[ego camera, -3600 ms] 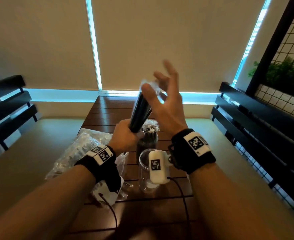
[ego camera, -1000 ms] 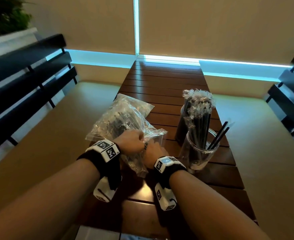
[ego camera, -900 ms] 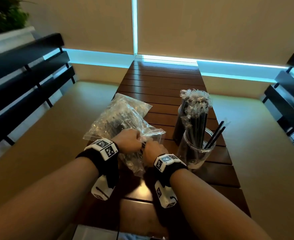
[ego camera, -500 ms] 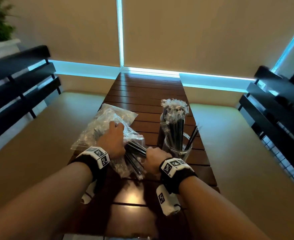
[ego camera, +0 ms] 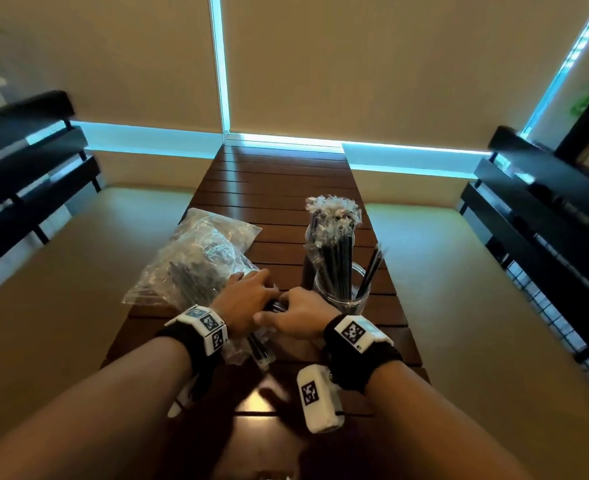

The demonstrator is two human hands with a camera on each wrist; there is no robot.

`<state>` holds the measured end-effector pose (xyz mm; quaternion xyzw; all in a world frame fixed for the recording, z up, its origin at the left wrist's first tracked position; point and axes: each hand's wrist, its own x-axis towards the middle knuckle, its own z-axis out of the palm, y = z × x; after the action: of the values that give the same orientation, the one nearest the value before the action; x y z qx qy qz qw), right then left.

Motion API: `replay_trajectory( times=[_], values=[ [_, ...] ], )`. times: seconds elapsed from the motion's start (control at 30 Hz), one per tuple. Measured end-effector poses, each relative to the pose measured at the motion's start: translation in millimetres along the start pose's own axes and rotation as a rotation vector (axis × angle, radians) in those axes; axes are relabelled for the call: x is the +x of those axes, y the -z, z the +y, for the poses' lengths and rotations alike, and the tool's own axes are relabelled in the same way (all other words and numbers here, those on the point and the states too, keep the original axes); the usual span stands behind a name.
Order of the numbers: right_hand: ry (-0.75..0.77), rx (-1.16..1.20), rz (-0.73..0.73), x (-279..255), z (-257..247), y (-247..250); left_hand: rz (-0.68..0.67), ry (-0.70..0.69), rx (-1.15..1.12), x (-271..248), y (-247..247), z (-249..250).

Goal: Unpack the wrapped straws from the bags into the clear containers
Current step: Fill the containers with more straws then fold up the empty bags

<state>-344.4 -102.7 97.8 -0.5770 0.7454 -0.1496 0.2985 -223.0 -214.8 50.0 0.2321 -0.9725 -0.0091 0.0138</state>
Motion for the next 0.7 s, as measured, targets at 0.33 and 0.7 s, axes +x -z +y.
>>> replay_trajectory(
  times=[0.33,0.7],
  values=[
    [0.085,0.55,0.674,9.4,-13.8,-34.3,0.131,0.002,-0.306,-2.2,-3.8,-4.3],
    [-0.409,0.668,0.378,11.7,8.1,-102.3,0.26,0.17,-0.495,-9.0,29.0,-9.6]
  ],
)
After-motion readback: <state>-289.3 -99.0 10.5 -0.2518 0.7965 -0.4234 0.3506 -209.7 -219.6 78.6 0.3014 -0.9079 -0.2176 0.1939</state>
